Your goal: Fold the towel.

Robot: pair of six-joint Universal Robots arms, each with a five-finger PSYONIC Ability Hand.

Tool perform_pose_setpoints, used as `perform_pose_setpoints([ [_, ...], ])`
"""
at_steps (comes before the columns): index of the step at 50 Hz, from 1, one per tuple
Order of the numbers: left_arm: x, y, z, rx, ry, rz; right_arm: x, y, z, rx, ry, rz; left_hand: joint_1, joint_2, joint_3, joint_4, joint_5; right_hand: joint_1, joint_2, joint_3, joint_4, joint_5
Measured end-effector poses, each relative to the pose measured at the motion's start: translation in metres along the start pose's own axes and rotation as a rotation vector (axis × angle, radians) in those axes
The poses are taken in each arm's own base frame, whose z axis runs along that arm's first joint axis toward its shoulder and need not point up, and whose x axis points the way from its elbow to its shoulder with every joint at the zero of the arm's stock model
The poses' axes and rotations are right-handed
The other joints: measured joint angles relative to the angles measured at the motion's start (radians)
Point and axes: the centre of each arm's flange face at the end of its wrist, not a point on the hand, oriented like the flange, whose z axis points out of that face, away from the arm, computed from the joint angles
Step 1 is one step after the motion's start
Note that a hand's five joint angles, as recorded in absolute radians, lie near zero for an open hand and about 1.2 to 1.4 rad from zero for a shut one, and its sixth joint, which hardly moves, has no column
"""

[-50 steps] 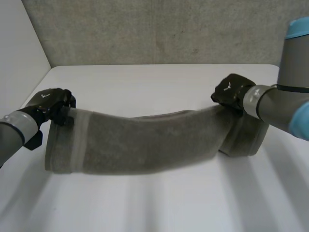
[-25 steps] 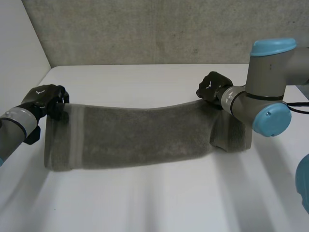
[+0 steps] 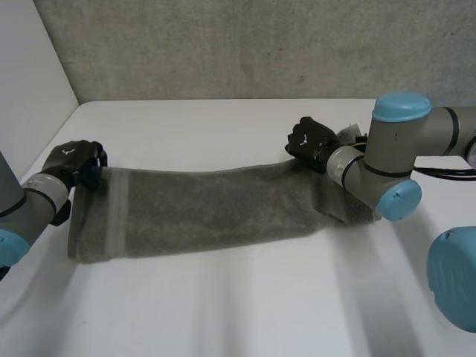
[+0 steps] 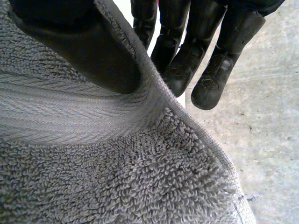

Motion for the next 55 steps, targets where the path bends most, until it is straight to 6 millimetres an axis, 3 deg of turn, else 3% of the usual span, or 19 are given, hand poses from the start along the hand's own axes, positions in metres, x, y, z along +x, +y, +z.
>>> perform_pose_setpoints([
  [3, 0.0, -0.001, 0.001, 0.003, 0.001, 0.001, -0.003, 0.005, 0.003, -0.006, -0.002, 0.004, -0.166, -0.165, -0.168, -0.156, -0.161, -0.376, -0.383, -0.373, -0.387, -0.398],
  [5, 0.0, -0.002, 0.002, 0.008, 0.0, 0.002, -0.004, 0.009, 0.005, -0.012, 0.0, 0.008, -0.558, -0.549, -0.557, -0.562, -0.545, -0.737, -0.731, -0.709, -0.724, -0.755],
  [8, -0.001, -0.006, 0.003, 0.019, -0.003, 0.003, 0.001, 0.013, 0.006, -0.018, 0.015, 0.014, -0.978, -0.956, -0.994, -0.996, -0.984, -1.037, -1.052, -1.042, -1.055, -1.086],
  [12, -0.002, -0.015, 0.001, 0.039, -0.013, 0.006, 0.015, 0.013, 0.005, -0.019, 0.052, 0.037, -1.074, -1.081, -1.108, -1.083, -1.107, -1.082, -1.075, -1.076, -1.078, -1.101],
  [15, -0.003, -0.027, -0.003, 0.065, -0.022, 0.01, 0.037, 0.006, 0.001, -0.006, 0.103, 0.094, -1.075, -1.084, -1.109, -1.083, -1.107, -1.084, -1.075, -1.076, -1.078, -1.101],
  [21, 0.0, -0.048, -0.021, 0.11, -0.027, 0.022, 0.091, -0.023, -0.026, 0.051, 0.199, 0.31, -1.075, -1.084, -1.109, -1.083, -1.108, -1.085, -1.075, -1.076, -1.078, -1.101],
  [25, 0.006, -0.051, -0.038, 0.113, -0.016, 0.028, 0.102, -0.036, -0.048, 0.032, 0.181, 0.426, -1.075, -1.084, -1.109, -1.083, -1.107, -1.088, -1.075, -1.076, -1.078, -1.101],
  [32, 0.019, -0.035, -0.068, 0.059, 0.033, 0.042, 0.079, -0.031, -0.081, -0.16, 0.065, 0.564, -1.072, -1.079, -1.107, -1.081, -1.102, -1.089, -1.075, -1.076, -1.078, -1.101],
  [38, 0.029, -0.002, -0.088, -0.02, 0.087, 0.139, 0.036, 0.0, -0.102, -0.354, -0.006, 0.69, -1.026, -1.027, -1.051, -1.031, -1.034, -1.083, -1.075, -1.076, -1.078, -1.099],
  [44, 0.031, 0.021, -0.098, -0.079, 0.101, 0.249, 0.007, 0.03, -0.112, -0.41, 0.014, 0.742, -1.007, -1.012, -1.035, -1.013, -1.017, -1.024, -1.029, -1.036, -1.044, -1.039],
  [49, 0.033, 0.032, -0.101, -0.11, 0.107, 0.282, -0.011, 0.05, -0.114, -0.416, 0.055, 0.746, -1.006, -1.012, -1.035, -1.013, -1.015, -0.872, -0.867, -0.869, -0.881, -0.871],
  [55, 0.035, 0.034, -0.1, -0.118, 0.114, 0.279, -0.019, 0.074, -0.108, -0.428, 0.098, 0.743, -1.006, -1.012, -1.035, -1.013, -1.015, -0.129, -0.119, -0.126, -0.135, -0.147],
])
